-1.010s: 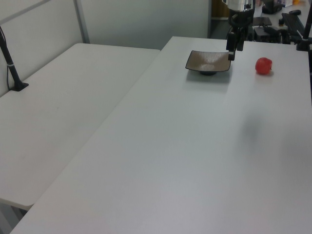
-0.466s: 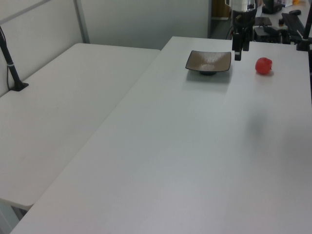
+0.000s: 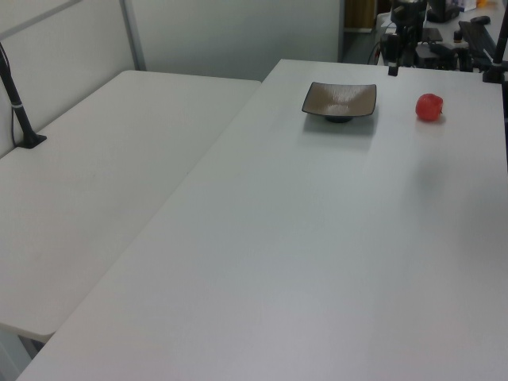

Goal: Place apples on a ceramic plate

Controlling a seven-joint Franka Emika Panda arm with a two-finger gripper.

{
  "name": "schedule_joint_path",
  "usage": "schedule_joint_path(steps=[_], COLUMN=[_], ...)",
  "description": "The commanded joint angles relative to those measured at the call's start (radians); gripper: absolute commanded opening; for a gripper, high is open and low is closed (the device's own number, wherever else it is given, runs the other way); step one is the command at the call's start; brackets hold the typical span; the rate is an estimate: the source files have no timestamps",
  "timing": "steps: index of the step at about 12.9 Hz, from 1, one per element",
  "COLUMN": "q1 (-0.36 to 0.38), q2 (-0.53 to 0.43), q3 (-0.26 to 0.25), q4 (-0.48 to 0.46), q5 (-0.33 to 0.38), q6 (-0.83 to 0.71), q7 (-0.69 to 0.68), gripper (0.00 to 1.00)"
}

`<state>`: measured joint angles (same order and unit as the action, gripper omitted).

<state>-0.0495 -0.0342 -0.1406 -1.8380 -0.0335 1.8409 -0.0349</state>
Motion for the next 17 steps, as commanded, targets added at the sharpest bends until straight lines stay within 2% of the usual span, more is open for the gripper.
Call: schedule_joint_path(steps=[1,5,7,11,17], q1=[-0.061,-0.177,-0.214,-0.305,-0.331], q2=[-0.015,0.022,0.069,0.181,0.277], q3=[-0.046,-0.050,-0.050,-0.050,-0.050], q4=[-0.024,-0.030,-0.030,-0.024,-0.017], q5=[-0.023,-0.088,-0.115,-0.120,-0.134], q6=[0.029,0.035,0.075,0.231,0.310], q7=[-0.198,-0.354,-0.368,-0.367,-0.359], gripper=[1.00,1.00,1.00,1.00,1.00])
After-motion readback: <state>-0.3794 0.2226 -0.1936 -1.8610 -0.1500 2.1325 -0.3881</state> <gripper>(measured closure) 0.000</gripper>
